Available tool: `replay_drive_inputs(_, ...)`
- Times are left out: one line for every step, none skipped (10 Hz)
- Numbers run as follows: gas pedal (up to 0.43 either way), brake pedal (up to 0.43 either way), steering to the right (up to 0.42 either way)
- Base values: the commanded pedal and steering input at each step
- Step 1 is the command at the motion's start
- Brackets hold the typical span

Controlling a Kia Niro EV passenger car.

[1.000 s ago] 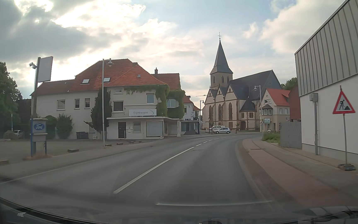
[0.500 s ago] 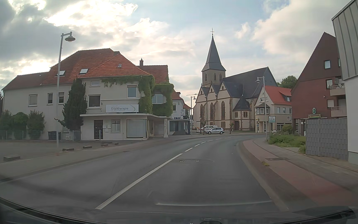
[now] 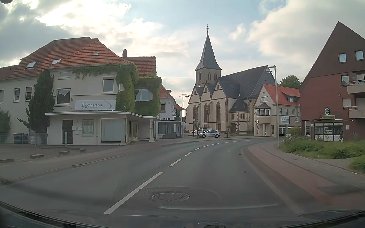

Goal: Follow the waypoints while adhering to traffic rules and regulations

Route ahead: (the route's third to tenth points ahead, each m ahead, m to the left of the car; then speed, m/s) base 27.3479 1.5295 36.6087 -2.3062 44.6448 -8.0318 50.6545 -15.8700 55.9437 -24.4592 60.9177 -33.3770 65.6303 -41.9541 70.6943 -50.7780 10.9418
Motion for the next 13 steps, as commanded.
replay_drive_inputs(0.039, 0.0, 0.037)
replay_drive_inputs(0.028, 0.0, 0.037)
replay_drive_inputs(0.02, 0.0, 0.037)
replay_drive_inputs(0.02, 0.0, 0.037)
replay_drive_inputs(0.028, 0.0, 0.036)
replay_drive_inputs(0.039, 0.0, 0.035)
replay_drive_inputs(0.039, 0.0, 0.034)
replay_drive_inputs(0.059, 0.0, 0.034)
replay_drive_inputs(0.059, 0.0, 0.036)
replay_drive_inputs(0.059, 0.0, 0.037)
replay_drive_inputs(0.059, 0.0, 0.038)
replay_drive_inputs(0.059, 0.0, 0.041)
replay_drive_inputs(0.059, 0.0, 0.044)
